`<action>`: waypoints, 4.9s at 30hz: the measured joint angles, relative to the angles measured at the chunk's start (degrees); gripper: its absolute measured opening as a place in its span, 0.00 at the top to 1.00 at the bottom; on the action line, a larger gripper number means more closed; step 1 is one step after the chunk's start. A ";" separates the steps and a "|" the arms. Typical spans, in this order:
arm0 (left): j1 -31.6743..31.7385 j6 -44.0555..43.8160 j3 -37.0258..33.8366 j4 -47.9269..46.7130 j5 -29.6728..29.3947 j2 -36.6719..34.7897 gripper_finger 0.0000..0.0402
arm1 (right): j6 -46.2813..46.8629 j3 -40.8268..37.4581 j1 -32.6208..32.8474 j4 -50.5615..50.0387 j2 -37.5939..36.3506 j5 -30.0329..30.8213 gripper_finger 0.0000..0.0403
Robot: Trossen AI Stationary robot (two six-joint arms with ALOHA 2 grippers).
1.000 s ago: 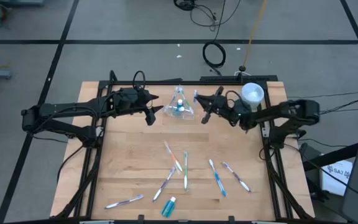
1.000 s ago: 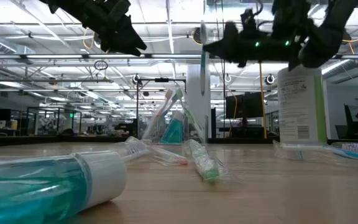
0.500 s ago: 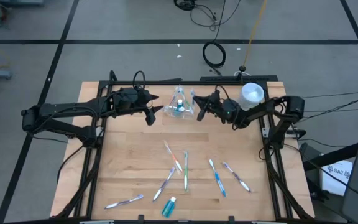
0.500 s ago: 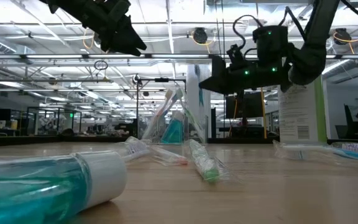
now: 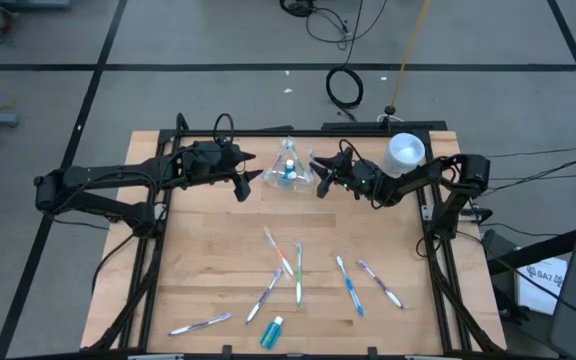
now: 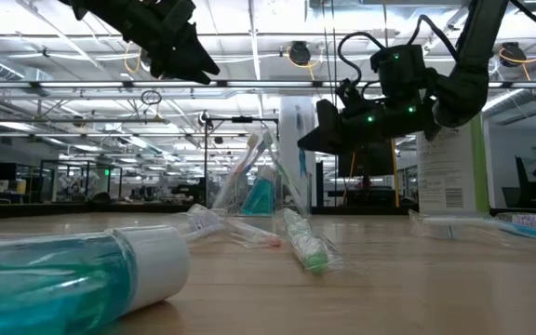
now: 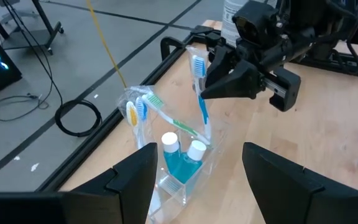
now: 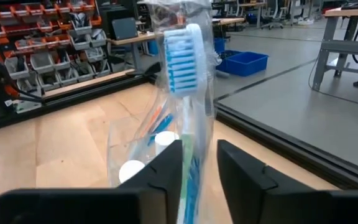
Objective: Pick & Place toothbrushing station
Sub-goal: Put the bottom violet toothbrush into the transparent organizer
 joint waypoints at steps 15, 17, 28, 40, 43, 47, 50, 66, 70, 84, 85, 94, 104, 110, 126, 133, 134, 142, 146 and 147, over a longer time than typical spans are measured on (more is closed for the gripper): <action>-0.01 -3.25 0.00 -1.25 0.00 0.00 0.39 | -7.89 -0.07 0.02 -8.08 -10.84 0.02 0.56; -0.30 -4.02 0.00 -2.23 -0.01 0.00 0.39 | -7.76 -0.07 0.02 -13.06 -14.21 0.00 0.55; -7.12 -18.85 0.00 -4.54 0.10 0.84 0.39 | -7.75 -0.09 0.02 -28.20 -27.99 0.04 0.55; -16.33 -30.59 0.04 -4.36 0.09 6.98 0.39 | -7.76 -0.09 0.07 -28.79 -29.59 -0.20 0.55; -18.37 -33.08 -0.04 -5.89 0.35 9.03 0.39 | -7.74 -0.09 0.08 -29.11 -29.59 -0.20 0.55; -20.52 -38.50 0.02 -4.86 2.57 12.02 0.39 | -7.54 -0.09 0.07 -29.09 -29.59 -0.20 0.55; -22.04 -40.01 0.00 -4.68 5.53 14.24 0.39 | -7.54 -0.09 0.08 -28.80 -29.57 -0.22 0.55; -40.14 -45.22 0.00 -21.31 21.54 17.07 0.39 | -7.80 -0.09 0.17 -24.71 -29.57 -0.26 0.55; -47.22 -49.29 0.00 -20.61 19.60 19.71 0.39 | -7.93 -0.09 0.17 -24.72 -29.57 -0.27 0.55; -60.75 -59.75 0.02 -6.36 14.61 30.38 0.39 | -7.54 -0.09 0.17 -24.79 -29.55 -0.42 0.55; -61.22 -60.54 0.02 -6.49 14.36 31.11 0.39 | -7.52 -0.09 0.19 -24.89 -29.55 -0.42 0.55; -64.88 -59.78 0.31 -9.12 9.99 34.41 0.39 | -7.62 -0.09 0.20 -26.47 -29.55 -0.44 0.55; -65.94 -58.57 0.13 -10.42 7.74 34.60 0.67 | -7.68 -0.09 0.20 -26.02 -29.55 -0.43 0.55; -65.03 -58.18 0.09 -12.03 8.16 34.59 0.93 | -7.69 -0.09 0.19 -26.03 -29.55 -0.44 0.55; -54.28 -46.97 -0.22 -21.00 -9.40 12.41 0.96 | -7.54 -0.09 0.20 -27.08 -29.55 -0.44 0.55; -46.75 -25.43 -0.14 -10.46 -39.97 1.99 0.98 | -4.04 -0.09 0.19 -28.29 -29.49 -0.43 0.55; -45.35 -21.72 -0.05 -7.52 -43.32 1.32 0.97 | -3.63 -0.09 0.17 -28.76 -29.49 -0.44 0.55; -28.18 2.87 -0.04 17.75 -31.82 1.25 0.98 | -1.50 -0.09 0.19 -34.45 -29.49 -0.44 0.55; -19.07 5.29 -0.04 22.94 -15.94 4.38 0.98 | -1.49 -0.09 0.20 -34.69 -29.49 -0.44 0.55; -17.06 6.26 -0.04 24.62 -15.34 5.23 0.99 | -1.49 -0.09 0.19 -34.69 -29.49 -0.44 0.55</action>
